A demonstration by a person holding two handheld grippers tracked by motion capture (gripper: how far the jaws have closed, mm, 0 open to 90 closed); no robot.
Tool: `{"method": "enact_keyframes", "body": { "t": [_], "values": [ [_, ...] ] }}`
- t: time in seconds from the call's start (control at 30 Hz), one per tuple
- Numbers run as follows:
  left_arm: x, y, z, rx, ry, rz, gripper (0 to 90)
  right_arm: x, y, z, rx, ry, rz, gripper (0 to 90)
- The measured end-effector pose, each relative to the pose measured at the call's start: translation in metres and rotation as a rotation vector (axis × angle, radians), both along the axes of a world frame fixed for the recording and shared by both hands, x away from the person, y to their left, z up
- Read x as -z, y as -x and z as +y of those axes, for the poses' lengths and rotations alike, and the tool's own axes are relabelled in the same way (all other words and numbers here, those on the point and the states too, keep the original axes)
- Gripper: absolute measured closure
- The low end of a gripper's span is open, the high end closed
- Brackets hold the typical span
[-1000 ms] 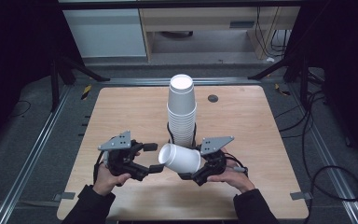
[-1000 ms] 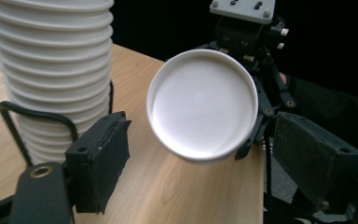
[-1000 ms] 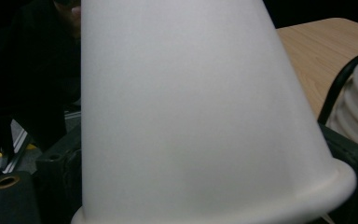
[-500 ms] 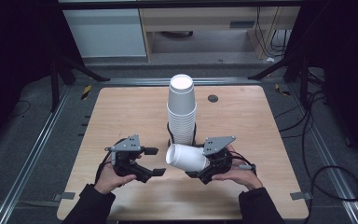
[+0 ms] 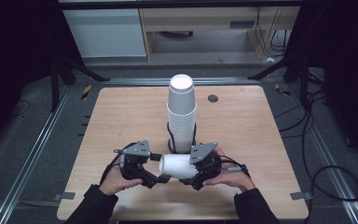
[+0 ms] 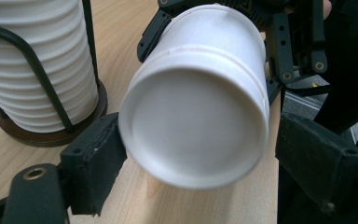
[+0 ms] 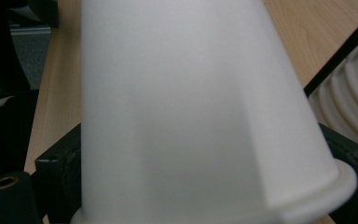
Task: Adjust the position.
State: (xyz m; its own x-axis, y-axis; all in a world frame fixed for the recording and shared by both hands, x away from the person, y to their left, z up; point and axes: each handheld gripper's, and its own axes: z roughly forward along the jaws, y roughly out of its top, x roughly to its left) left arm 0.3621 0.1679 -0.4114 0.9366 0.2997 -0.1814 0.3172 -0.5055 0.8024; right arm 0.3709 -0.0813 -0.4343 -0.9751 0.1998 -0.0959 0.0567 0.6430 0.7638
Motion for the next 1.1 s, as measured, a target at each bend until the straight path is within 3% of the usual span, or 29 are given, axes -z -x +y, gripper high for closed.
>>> {"method": "enact_keyframes", "body": {
  "t": [0.2,0.43,1.1],
  "values": [
    [0.002,-0.001,-0.001,-0.009,-0.027,0.002,16.2,0.002,0.000,0.011,-0.015,0.023,-0.007,8.6],
    [0.005,-0.002,-0.003,0.002,-0.038,0.010,17.4,0.002,0.001,0.019,-0.033,0.016,-0.005,8.7],
    [0.003,-0.002,0.000,0.021,-0.028,0.027,22.0,0.004,0.000,0.019,-0.041,0.003,0.025,5.5]
  ]
}}
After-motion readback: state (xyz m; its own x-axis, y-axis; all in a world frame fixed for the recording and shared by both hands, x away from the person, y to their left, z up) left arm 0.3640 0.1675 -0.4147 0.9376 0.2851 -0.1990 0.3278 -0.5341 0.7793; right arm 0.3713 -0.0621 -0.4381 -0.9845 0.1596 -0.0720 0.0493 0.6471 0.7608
